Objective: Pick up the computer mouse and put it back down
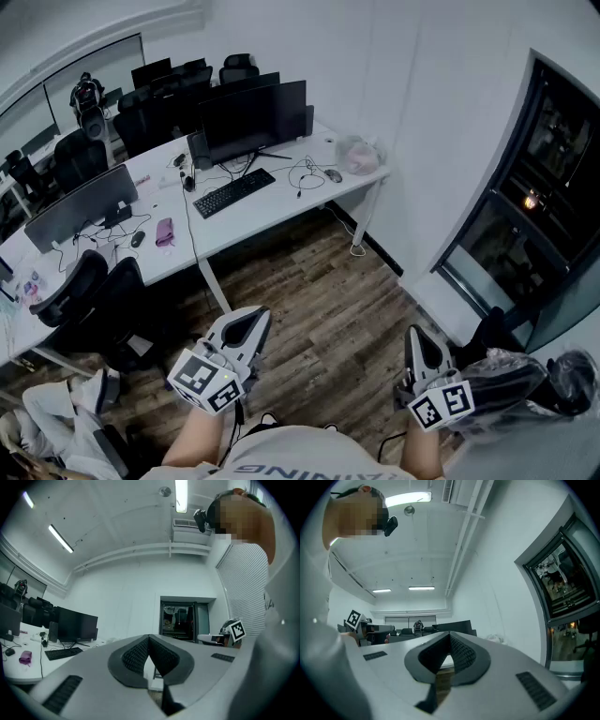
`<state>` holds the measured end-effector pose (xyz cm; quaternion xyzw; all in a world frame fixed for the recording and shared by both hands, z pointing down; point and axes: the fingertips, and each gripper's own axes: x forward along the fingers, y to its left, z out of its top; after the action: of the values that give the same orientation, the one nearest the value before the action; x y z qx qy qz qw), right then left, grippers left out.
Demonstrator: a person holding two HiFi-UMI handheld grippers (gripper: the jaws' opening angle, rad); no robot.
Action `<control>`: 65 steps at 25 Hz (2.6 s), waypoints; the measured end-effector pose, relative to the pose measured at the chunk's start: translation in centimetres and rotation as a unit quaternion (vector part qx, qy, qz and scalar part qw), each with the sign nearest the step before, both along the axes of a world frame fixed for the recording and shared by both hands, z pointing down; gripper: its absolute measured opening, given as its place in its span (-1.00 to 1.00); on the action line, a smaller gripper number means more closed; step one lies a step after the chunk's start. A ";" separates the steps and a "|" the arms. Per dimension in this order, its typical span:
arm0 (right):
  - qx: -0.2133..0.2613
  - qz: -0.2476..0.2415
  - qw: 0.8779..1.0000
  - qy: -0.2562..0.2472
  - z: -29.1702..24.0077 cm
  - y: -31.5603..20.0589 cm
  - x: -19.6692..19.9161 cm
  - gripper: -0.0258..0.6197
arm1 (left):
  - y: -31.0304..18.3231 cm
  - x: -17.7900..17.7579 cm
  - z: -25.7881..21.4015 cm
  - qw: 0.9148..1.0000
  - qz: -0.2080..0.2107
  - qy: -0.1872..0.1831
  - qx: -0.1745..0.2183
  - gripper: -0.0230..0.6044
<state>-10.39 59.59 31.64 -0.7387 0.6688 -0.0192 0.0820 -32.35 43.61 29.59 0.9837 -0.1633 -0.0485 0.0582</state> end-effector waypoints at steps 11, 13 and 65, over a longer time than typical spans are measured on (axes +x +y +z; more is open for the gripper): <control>-0.004 -0.003 1.000 -0.002 0.2 -1.5 -1.2 -0.85 | -1.2 -1.3 0.5 1.000 -0.007 0.001 -0.006 -0.91; -0.003 -0.001 1.000 -0.011 0.3 -1.9 -1.3 -0.85 | -1.6 -1.7 0.6 1.000 -0.008 0.002 -0.009 -0.91; -0.038 -0.061 0.995 -0.062 7.1 -30.2 21.0 -0.85 | -25.3 20.1 4.8 0.998 -0.046 -0.044 -0.026 -0.91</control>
<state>10.58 29.42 38.73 -0.6962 0.7052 -0.0956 0.0943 -12.29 18.31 34.42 0.9745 -0.2118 -0.0039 0.0743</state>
